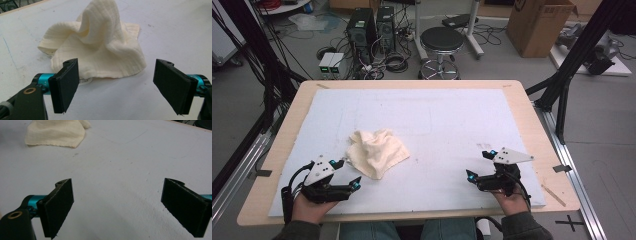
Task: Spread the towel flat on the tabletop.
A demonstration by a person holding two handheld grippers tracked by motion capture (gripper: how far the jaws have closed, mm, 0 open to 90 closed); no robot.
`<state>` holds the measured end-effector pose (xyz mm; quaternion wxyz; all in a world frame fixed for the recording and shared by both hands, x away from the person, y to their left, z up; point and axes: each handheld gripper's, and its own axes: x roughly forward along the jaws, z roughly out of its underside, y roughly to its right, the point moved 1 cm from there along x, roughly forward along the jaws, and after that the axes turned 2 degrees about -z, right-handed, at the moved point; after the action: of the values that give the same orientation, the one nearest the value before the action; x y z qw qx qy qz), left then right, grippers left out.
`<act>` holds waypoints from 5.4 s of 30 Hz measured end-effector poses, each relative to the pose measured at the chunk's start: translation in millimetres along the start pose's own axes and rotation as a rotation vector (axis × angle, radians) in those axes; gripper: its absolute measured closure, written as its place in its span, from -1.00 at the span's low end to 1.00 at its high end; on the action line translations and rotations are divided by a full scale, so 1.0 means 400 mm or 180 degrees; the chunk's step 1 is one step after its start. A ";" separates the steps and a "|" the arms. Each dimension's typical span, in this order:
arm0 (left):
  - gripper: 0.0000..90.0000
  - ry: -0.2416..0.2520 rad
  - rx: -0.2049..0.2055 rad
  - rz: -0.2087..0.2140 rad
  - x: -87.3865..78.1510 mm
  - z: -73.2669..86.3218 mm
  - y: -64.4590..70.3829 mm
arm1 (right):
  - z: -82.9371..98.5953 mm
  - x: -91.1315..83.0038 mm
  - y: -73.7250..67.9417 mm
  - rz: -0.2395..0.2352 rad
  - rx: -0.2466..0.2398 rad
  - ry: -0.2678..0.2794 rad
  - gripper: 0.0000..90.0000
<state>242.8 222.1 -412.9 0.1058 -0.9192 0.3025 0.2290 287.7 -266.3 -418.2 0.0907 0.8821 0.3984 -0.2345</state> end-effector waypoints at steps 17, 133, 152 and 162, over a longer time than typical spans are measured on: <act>-0.51 0.0016 -0.0010 0.0010 0.000 0.003 -0.004 | 0.000 0.004 0.002 0.0002 -0.0001 0.0026 -0.77; 0.84 -0.0243 0.0049 0.0259 0.235 -0.217 0.008 | -0.008 -0.004 -0.007 -0.0146 -0.0097 0.0131 -0.77; 0.84 -0.0043 0.0262 0.0753 0.241 -0.327 0.125 | -0.011 -0.008 -0.006 -0.0139 -0.0113 0.0182 -0.77; 0.81 -0.0323 0.0231 0.0802 0.386 -0.293 0.147 | -0.014 0.004 -0.010 -0.0192 -0.0133 0.0148 -0.77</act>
<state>359.1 57.9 -389.0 0.1246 -0.8567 0.4178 0.2755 287.7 -260.6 -414.0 0.0927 0.8727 0.4317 -0.2082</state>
